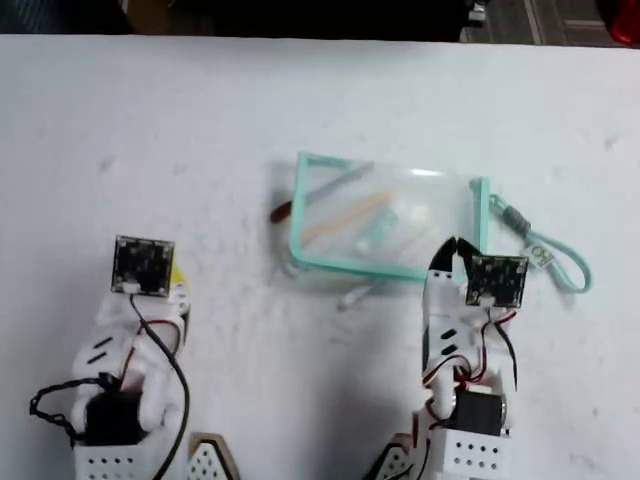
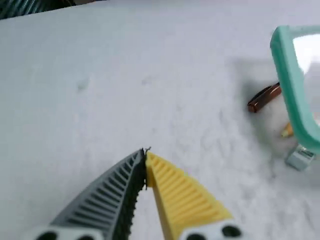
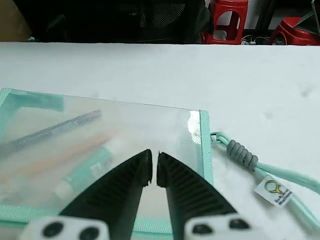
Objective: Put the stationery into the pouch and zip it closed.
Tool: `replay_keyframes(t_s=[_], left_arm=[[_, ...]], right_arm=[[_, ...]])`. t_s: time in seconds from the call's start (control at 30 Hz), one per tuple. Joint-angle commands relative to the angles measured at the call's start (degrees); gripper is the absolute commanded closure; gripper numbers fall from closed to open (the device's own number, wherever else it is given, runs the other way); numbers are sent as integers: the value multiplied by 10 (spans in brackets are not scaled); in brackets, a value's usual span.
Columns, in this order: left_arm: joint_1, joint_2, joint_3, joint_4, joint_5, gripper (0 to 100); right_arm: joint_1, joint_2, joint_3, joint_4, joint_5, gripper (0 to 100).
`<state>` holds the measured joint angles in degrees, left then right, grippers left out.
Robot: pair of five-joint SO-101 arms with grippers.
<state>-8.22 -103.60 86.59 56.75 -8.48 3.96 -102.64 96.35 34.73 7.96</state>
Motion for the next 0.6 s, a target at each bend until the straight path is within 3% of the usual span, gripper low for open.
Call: replay_keyframes(t_s=[0.0, 0.27, 0.57], left_arm=[[51, -8, -93, -55, -5, 976], [191, 64, -209, -60, -50, 976], [215, 547, -404, -55, -49, 976]], right_arm=[[-6, 3, 5, 3, 40, 978], [-17, 3, 5, 4, 41, 974], [-22, 2, 5, 11, 41, 978]])
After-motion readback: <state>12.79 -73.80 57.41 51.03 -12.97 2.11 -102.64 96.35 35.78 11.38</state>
